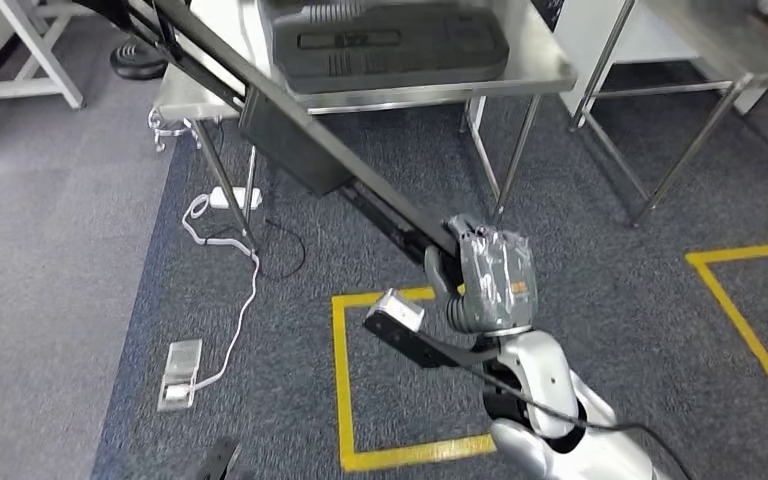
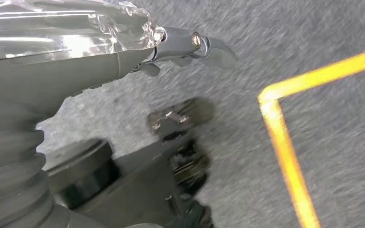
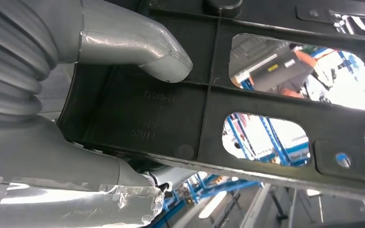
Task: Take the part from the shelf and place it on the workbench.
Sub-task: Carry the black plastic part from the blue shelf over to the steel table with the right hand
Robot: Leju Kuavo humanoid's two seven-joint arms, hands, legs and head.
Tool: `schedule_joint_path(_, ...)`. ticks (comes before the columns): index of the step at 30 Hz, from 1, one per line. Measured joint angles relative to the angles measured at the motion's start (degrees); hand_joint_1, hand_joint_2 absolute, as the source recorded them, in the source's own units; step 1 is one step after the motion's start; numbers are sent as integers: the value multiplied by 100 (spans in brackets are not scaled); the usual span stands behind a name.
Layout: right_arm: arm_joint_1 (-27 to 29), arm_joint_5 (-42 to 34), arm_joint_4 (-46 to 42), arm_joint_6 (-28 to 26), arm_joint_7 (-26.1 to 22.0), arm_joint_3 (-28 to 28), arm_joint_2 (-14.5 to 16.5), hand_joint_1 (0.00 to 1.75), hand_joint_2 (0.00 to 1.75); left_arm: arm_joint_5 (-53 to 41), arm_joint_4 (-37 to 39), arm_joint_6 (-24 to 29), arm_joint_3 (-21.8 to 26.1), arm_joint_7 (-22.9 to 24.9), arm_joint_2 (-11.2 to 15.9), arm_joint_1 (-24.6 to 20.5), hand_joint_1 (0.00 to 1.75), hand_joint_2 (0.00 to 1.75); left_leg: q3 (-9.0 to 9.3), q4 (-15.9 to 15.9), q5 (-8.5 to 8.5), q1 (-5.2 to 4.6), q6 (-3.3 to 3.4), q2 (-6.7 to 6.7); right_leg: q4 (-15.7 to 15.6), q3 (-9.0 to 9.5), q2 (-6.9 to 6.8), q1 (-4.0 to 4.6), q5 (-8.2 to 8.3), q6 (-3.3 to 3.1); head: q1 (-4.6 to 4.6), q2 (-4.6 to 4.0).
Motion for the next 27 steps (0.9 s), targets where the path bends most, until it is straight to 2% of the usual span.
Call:
schedule_joint_path(1, -1, 1, 2, -1, 0, -1, 0, 164, 175, 0, -1, 0, 1, -1, -1, -8, 0, 175, 62, -13, -47, 12, 16, 13, 332, -227, -25, -8, -93, 17, 17, 0)
schedule_joint_path(3, 10, 1, 7, -1, 0, -1, 0, 164, 175, 0, -1, -1, 2, -1, -3, 2, 0, 175, 183, -20, -168, 31, 26, 20, 833, -716, -43, -26, -469, 58, 49, 1)
schedule_joint_path(4, 20, 1, 12, 0, 1, -1, -1, 164, 175, -1, -1, -2, 1, -1, -4, 14, 0, 175, 254, -23, -234, 42, 20, 20, 902, -895, -45, -36, -638, 75, 68, 1)
schedule_joint_path(5, 27, 2, 15, 0, 1, -1, -1, 164, 175, -2, -1, -2, 0, -1, -5, 23, 0, 175, 330, -22, -301, 53, 9, 18, 815, -1004, -47, -48, -703, 88, 97, 1)
schedule_joint_path(6, 31, 3, 19, 0, 2, -1, -2, 164, 175, -4, -1, -2, -1, -1, -6, 28, 0, 175, 413, -21, -369, 65, -7, 16, 574, -1038, -50, -60, -607, 100, 126, 1)
schedule_joint_path(7, 33, 7, 20, 0, 2, -1, -2, 164, 175, -6, -1, -2, -1, -1, -7, 29, 0, 175, 495, -20, -439, 75, -30, 14, 225, -1021, -57, -72, -333, 110, 156, 1)
schedule_joint_path(8, 41, 10, 22, 1, 3, -1, -2, 164, 175, -8, 0, -2, -1, -1, -8, 28, 0, 175, 578, -6, -515, 79, -64, 12, -113, -998, -80, -74, 40, 113, 173, 1)
schedule_joint_path(10, 59, 14, 27, 6, 1, 1, 1, 164, 175, -10, 1, -2, -1, 3, -8, 19, 0, 175, 671, 4, -631, 70, -135, 8, -509, -964, -112, -65, 567, 54, 178, 1)
schedule_joint_path(11, 69, 16, 30, 10, 2, 2, -1, 164, 175, -11, 2, -2, -1, 7, -7, 13, 0, 175, 708, 2, -672, 61, -168, 10, -542, -959, -119, -54, 647, 4, 166, 1)
schedule_joint_path(13, 70, 20, 30, 16, 5, 1, -2, 164, 175, -12, 2, -2, -1, 13, -7, 1, 0, 175, 719, 38, -690, 58, -223, 17, -553, -908, -100, -56, 628, -85, 145, 1)
schedule_joint_path(14, 63, 22, 30, 17, 7, 0, 4, 164, 175, -13, 1, -2, -1, 13, -7, -7, 0, 175, 689, 149, -679, 61, -250, 22, -566, -869, -95, -66, 594, -112, 140, 1)
schedule_joint_path(15, 52, 23, 30, 18, 7, -1, 14, 164, 175, -14, 1, -2, -1, 13, -7, -17, 0, 175, 577, 363, -678, 70, -280, 30, -578, -823, -92, -77, 565, -133, 123, 1)
schedule_joint_path(16, 45, 24, 30, 19, 5, -1, 27, 164, 175, -16, 0, -2, -1, 14, -7, -26, 0, 175, 398, 670, -724, 81, -311, 38, -590, -769, -90, -87, 527, -153, 102, 1)
schedule_joint_path(18, 37, 25, 31, 20, 5, -1, 37, 164, 175, -21, -1, -2, -1, 14, -7, -26, 0, 175, -84, 1347, -946, 97, -358, 50, -600, -661, -91, -82, 432, -180, 57, 0)
schedule_joint_path(19, 39, 25, 33, 21, 4, -1, 37, 164, 175, -25, -1, -2, -2, 14, -7, -18, 0, 175, -294, 1575, -1064, 100, -367, 51, -601, -604, -88, -79, 381, -189, 46, 0)
schedule_joint_path(20, 41, 25, 34, 22, 4, -1, 38, 164, 175, -28, -1, -2, -2, 14, -7, -12, 0, 175, -441, 1636, -1108, 96, -360, 51, -602, -527, -83, -72, 321, -195, 34, 0)
schedule_joint_path(21, 43, 25, 36, 23, 3, -1, 39, 164, 175, -32, -1, -2, -3, 14, -7, -10, 0, 175, -509, 1523, -1045, 83, -335, 51, -603, -438, -78, -61, 258, -196, 14, 0)
schedule_joint_path(22, 43, 25, 37, 23, 3, -1, 41, 164, 175, -34, -1, -2, -3, 14, -7, -11, 0, 175, -510, 1260, -849, 63, -286, 50, -607, -342, -74, -45, 192, -197, -9, 0)
schedule_joint_path(24, 44, 24, 42, 26, 2, 0, 45, 164, 175, -35, 2, -2, -3, 14, -1, -12, 0, 175, -454, 596, -223, -17, -120, 42, -621, -180, -68, -26, 59, -197, -19, 0)
schedule_joint_path(25, 46, 23, 45, 27, 1, 1, 47, 164, 175, -37, 3, -3, -3, 14, 4, -9, 0, 175, -428, 361, -1, -57, -38, 37, -629, -143, -58, -29, 7, -185, -8, 0)
schedule_joint_path(26, 51, 22, 48, 29, -1, 2, 49, 164, 175, -40, 5, -4, -3, 15, 9, -6, 0, 175, -420, 237, 126, -89, 15, 35, -647, -122, -49, -43, -33, -162, -6, 0)
schedule_joint_path(27, 55, 22, 50, 32, -2, 3, 51, 164, 175, -43, 6, -5, -3, 15, 12, -7, 0, 175, -413, 203, 119, -108, 39, 32, -676, -97, -38, -50, -59, -133, -2, 0)
